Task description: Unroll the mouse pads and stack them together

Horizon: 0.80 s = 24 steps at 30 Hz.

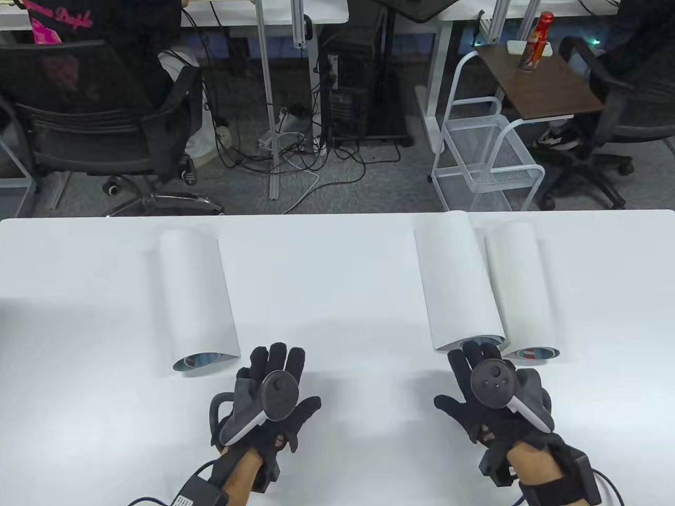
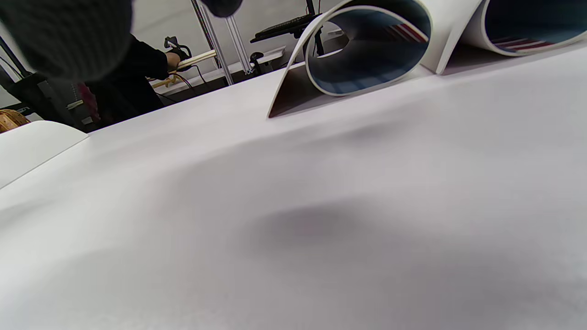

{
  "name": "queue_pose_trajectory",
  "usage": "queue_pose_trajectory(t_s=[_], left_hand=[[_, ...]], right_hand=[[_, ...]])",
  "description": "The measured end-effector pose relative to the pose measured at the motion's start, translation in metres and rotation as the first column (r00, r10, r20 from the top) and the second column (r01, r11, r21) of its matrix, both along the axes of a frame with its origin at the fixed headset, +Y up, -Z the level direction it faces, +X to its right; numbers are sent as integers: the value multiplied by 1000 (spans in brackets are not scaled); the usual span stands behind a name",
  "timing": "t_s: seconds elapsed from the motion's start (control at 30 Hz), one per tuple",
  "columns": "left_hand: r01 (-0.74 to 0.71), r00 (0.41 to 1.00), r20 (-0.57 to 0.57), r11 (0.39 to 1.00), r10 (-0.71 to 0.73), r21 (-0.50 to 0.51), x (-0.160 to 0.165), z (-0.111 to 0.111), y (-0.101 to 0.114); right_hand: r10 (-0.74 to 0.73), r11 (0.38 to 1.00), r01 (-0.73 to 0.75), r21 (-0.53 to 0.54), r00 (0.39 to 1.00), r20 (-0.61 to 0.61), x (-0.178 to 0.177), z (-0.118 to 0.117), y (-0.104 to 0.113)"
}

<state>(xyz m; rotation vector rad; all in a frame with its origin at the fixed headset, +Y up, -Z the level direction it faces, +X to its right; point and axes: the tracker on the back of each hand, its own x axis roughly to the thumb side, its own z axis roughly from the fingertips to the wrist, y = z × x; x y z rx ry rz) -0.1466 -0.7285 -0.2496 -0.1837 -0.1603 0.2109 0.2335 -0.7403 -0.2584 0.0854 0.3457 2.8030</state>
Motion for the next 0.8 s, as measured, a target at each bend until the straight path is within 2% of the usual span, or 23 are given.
queue_pose_trajectory(t_s=[0.53,0.8], left_hand=[[-17,999,-41,999,18,29,-9,-3,0],[-26,998,-59,999,28,34,-17,-6,1]], right_hand=[[9,998,-11,55,999,35,-1,-1,6],[27,997,-37,72,990,140,0,-17,15]])
